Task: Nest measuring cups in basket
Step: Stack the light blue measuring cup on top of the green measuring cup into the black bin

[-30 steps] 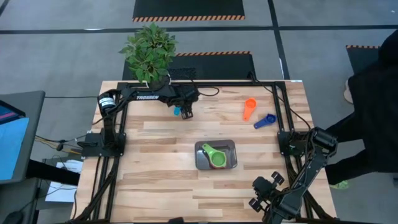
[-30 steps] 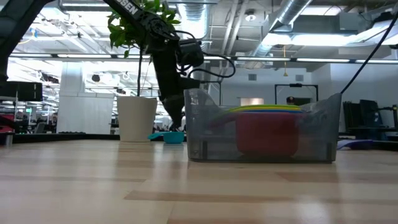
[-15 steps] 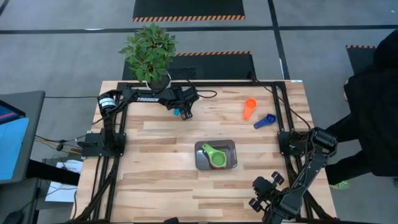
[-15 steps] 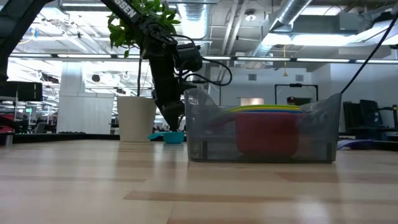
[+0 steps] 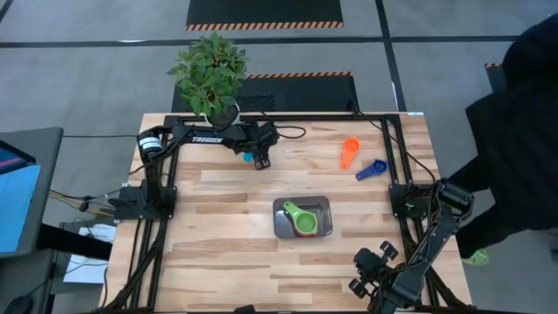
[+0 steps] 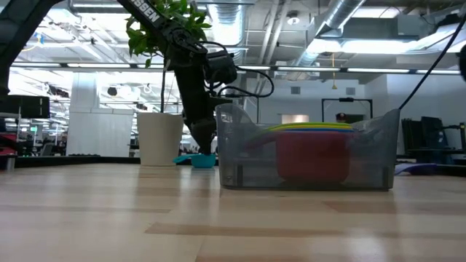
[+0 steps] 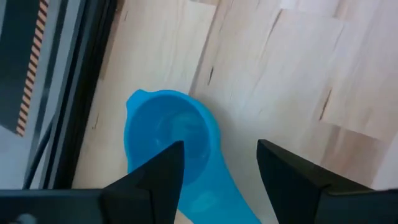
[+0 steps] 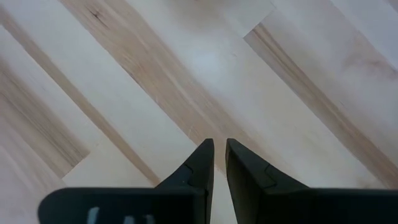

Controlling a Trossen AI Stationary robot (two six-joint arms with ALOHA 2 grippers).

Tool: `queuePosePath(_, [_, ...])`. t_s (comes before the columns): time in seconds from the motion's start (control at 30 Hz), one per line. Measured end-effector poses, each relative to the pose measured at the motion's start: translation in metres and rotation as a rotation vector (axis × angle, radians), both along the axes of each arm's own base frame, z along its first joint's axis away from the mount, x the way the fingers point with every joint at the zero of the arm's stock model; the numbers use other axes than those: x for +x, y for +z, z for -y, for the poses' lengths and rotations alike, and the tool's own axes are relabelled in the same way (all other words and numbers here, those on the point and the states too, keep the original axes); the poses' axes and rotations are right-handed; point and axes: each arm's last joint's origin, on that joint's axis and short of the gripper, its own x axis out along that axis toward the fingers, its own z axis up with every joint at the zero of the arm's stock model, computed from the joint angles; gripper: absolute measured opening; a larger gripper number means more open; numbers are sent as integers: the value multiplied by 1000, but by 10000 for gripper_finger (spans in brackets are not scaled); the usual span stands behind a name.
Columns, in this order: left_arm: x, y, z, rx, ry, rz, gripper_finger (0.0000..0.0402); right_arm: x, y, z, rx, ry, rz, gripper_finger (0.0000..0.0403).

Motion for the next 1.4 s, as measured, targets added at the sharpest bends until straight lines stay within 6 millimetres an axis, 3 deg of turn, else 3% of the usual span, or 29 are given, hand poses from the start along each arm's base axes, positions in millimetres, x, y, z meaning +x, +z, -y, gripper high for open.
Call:
queuePosePath(0.23, [0, -13, -2, 20, 29, -58, 194, 0, 0, -1, 9, 2, 5, 65])
queuePosePath(0.43, [2, -14, -4, 32, 5, -45, 194, 0, 0, -1, 11, 2, 5, 65])
queuePosePath(0.6, [-3, -18, -7, -63, -5, -45, 188, 0, 0, -2, 13, 2, 6, 65])
queuePosePath(0.7, [-5, -24, -5, -81, -3, -84, 157, 0, 0, -2, 14, 2, 7, 65])
queuePosePath(0.9, [-2, -28, 2, -84, -30, -111, 28, 0, 0, -2, 20, 2, 11, 65])
queuePosePath(0.97, [-1, -27, 6, -98, -32, -121, 12, 0, 0, -2, 20, 2, 10, 65])
queuePosePath(1.2, [6, -11, 43, -160, -111, -277, 3, 0, 0, -2, 19, 3, 10, 65])
queuePosePath(1.4, [25, 20, 96, -41, -300, -377, 2, 0, 0, -2, 18, 3, 10, 65])
